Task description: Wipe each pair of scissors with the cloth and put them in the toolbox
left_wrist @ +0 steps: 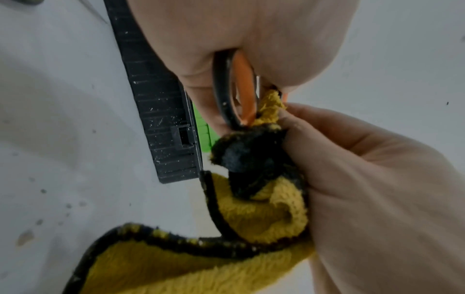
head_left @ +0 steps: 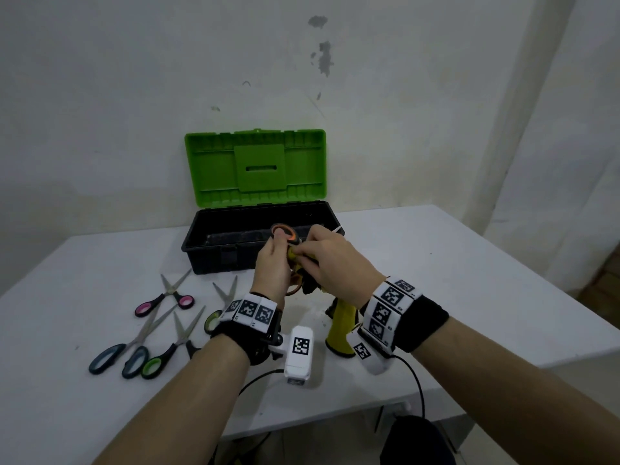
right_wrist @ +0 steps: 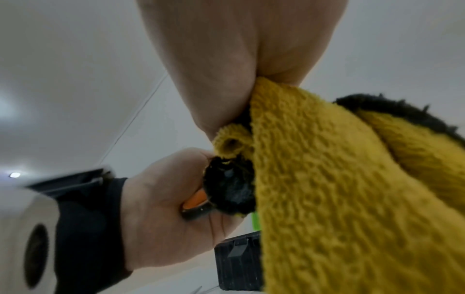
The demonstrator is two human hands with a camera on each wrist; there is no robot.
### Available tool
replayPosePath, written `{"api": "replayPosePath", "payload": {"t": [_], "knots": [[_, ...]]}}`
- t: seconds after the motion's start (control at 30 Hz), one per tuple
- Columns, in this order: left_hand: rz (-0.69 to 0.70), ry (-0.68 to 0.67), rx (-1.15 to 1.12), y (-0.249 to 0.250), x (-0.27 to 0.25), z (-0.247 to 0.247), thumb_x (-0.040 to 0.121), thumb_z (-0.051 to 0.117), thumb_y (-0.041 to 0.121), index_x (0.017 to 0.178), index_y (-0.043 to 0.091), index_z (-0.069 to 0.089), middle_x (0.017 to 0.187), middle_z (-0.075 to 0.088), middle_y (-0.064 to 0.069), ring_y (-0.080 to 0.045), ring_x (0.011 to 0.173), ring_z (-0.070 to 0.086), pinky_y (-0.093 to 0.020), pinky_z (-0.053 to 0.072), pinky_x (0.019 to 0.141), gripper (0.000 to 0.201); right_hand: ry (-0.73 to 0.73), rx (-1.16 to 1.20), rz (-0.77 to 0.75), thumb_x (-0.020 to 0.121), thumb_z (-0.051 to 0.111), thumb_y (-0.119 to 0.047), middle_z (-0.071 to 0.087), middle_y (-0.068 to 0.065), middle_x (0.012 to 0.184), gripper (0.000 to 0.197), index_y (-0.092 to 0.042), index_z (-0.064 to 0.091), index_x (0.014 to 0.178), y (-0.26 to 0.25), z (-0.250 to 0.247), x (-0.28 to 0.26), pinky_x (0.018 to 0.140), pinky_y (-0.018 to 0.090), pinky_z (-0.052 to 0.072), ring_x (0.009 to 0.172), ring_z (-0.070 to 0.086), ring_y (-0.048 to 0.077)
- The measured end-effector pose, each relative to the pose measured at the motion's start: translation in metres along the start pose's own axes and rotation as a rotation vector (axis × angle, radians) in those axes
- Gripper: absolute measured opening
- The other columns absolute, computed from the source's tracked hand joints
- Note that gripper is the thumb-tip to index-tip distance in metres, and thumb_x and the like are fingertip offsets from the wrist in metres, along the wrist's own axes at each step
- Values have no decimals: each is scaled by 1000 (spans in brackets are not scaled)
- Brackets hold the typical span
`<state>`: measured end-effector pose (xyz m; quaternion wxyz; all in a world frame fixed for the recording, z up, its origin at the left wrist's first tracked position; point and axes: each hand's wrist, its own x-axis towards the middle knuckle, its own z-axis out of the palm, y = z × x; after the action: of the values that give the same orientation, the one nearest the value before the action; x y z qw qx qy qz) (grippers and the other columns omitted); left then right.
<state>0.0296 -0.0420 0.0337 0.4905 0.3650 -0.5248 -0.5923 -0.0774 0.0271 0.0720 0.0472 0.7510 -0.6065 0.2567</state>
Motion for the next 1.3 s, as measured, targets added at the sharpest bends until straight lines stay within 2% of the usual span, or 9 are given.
{"api": "replayPosePath", "payload": {"t": [0.1, 0.27, 0.4, 0.63, 0.73, 0.87, 1.07, 1.17, 1.3], "knots": [[-27, 15, -20, 0, 3, -3, 105, 33, 47, 101, 8, 60, 90, 59, -17, -29, 79, 58, -44, 50, 73, 47, 15, -3, 16, 97, 55, -25, 49, 3, 98, 23, -12, 70, 109, 0, 1, 0, 73, 36, 48, 82, 53, 21], [-71, 69, -109, 3, 4, -15, 106, 35, 44, 108, 3, 57, 70, 51, -8, -24, 51, 53, -32, 49, 47, 47, 11, -13, 155, 98, 53, -24, 53, 5, 102, 25, -12, 71, 109, 27, -4, -2, 78, 37, 48, 90, 55, 25], [-40, 56, -52, 5, 4, -16, 106, 34, 44, 107, 2, 57, 72, 52, -11, -23, 50, 54, -32, 50, 46, 48, 123, 54, 107, 97, 55, -24, 54, 4, 96, 23, -12, 72, 107, 20, -4, 2, 75, 34, 48, 85, 54, 21], [13, 52, 51, 9, 6, -20, 106, 32, 46, 97, 7, 61, 74, 57, -9, -24, 59, 58, -30, 50, 45, 49, -38, 61, 20, 98, 52, -23, 53, 1, 101, 24, -15, 70, 112, 3, 20, -8, 80, 43, 50, 91, 56, 24], [-24, 40, -10, 6, 4, -25, 106, 34, 46, 100, 9, 60, 71, 58, -8, -21, 52, 57, -30, 50, 46, 45, 52, 92, 40, 97, 53, -25, 59, 2, 105, 22, -17, 70, 108, 5, 8, -6, 83, 36, 48, 95, 56, 21], [-124, 113, -199, 3, 8, -31, 104, 34, 50, 109, 10, 55, 65, 62, -3, -17, 44, 55, -27, 50, 46, 45, 217, 110, 194, 96, 54, -26, 59, -1, 97, 17, -20, 69, 102, 19, -14, -3, 73, 24, 33, 89, 54, 18], [-96, 49, -65, 4, 6, -20, 105, 30, 50, 119, 16, 56, 81, 61, -12, -24, 57, 59, -32, 51, 50, 45, 87, 58, 104, 96, 54, -28, 59, 1, 103, 21, -18, 67, 109, 3, -1, 1, 79, 31, 44, 93, 56, 21], [-52, -10, 1, 6, 1, -10, 106, 30, 48, 107, 18, 60, 90, 63, -16, -29, 75, 63, -38, 55, 58, 41, -4, -1, 86, 98, 49, -25, 53, 4, 105, 24, -14, 67, 109, -6, 12, 3, 77, 44, 51, 88, 58, 26], [-19, 21, 70, 4, 2, -13, 106, 31, 43, 96, 19, 60, 92, 60, -18, -29, 83, 60, -46, 54, 75, 39, -162, -15, 13, 99, 45, -23, 50, 5, 106, 23, -15, 65, 108, -14, 20, -1, 76, 46, 49, 86, 57, 29]]}}
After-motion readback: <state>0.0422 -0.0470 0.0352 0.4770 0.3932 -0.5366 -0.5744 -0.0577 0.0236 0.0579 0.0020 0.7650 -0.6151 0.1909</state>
